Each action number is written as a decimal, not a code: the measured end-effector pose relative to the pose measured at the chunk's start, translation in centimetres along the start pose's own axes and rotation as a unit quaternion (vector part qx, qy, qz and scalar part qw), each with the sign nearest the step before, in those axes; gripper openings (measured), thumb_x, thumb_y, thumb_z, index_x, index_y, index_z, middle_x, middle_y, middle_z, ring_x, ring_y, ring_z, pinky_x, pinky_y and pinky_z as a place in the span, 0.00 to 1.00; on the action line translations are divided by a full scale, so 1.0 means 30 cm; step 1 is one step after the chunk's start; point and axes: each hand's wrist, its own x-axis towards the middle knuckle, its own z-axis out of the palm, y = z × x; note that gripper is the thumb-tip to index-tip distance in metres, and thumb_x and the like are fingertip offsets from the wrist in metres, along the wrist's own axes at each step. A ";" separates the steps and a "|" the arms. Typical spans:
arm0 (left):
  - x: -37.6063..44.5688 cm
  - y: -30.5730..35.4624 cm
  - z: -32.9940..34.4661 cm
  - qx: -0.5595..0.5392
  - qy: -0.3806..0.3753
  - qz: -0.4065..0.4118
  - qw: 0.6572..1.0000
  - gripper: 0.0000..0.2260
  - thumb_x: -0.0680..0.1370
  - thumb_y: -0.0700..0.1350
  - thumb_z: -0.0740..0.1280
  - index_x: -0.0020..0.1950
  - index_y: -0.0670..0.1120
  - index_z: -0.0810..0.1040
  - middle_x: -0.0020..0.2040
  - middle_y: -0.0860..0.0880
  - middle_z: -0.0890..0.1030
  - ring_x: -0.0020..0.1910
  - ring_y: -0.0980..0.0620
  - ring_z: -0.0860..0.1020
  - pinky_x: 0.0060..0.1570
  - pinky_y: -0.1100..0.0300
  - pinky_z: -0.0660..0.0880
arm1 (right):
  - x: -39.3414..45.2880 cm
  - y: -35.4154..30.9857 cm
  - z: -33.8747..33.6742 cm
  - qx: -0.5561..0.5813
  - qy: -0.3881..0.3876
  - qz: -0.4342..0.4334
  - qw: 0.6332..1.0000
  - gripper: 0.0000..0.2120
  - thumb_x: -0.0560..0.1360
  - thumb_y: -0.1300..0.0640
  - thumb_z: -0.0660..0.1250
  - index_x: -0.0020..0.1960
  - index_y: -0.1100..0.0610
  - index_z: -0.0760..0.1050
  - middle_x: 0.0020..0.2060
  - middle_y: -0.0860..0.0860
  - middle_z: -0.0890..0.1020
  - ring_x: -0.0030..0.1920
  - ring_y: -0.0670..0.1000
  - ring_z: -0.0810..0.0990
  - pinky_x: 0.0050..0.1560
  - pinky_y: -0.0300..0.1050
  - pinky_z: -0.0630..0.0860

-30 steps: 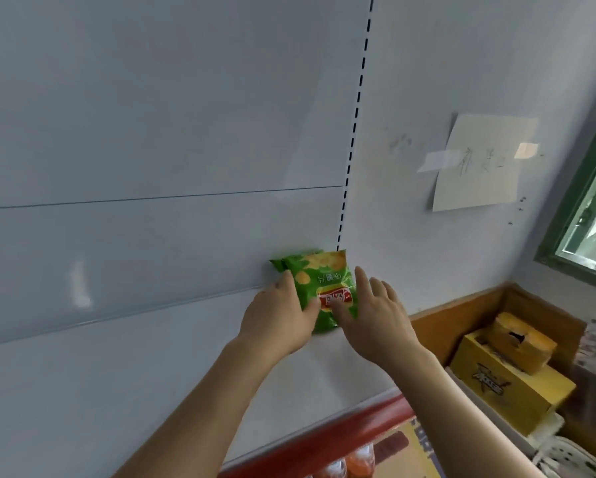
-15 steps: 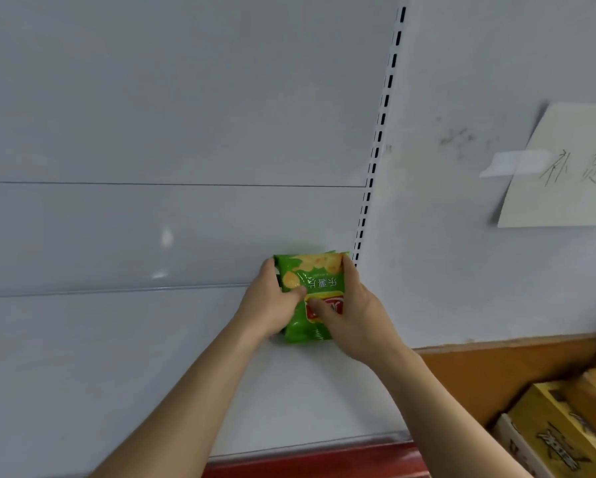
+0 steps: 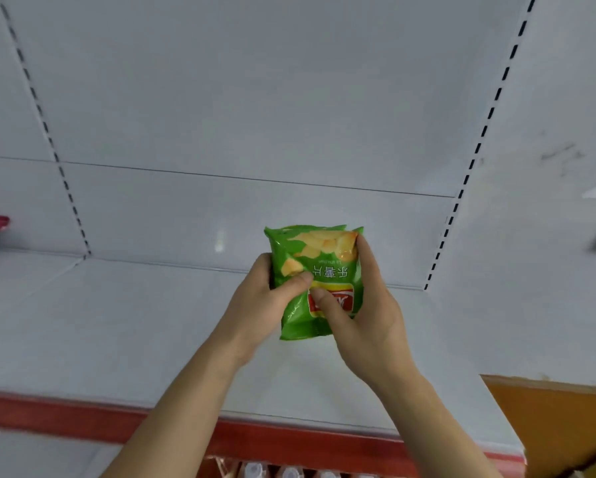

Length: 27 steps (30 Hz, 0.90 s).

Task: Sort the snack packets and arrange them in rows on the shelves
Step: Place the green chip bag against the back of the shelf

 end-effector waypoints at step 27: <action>-0.179 -0.040 -1.323 -0.027 0.229 0.046 0.972 0.26 0.70 0.55 0.80 0.66 0.57 0.77 0.57 0.55 0.86 0.56 0.51 0.86 0.58 0.43 0.82 | -0.051 -0.648 1.165 0.114 -0.157 0.074 0.978 0.33 0.72 0.36 0.70 0.73 0.41 0.64 0.47 0.39 0.83 0.44 0.42 0.84 0.48 0.44 0.82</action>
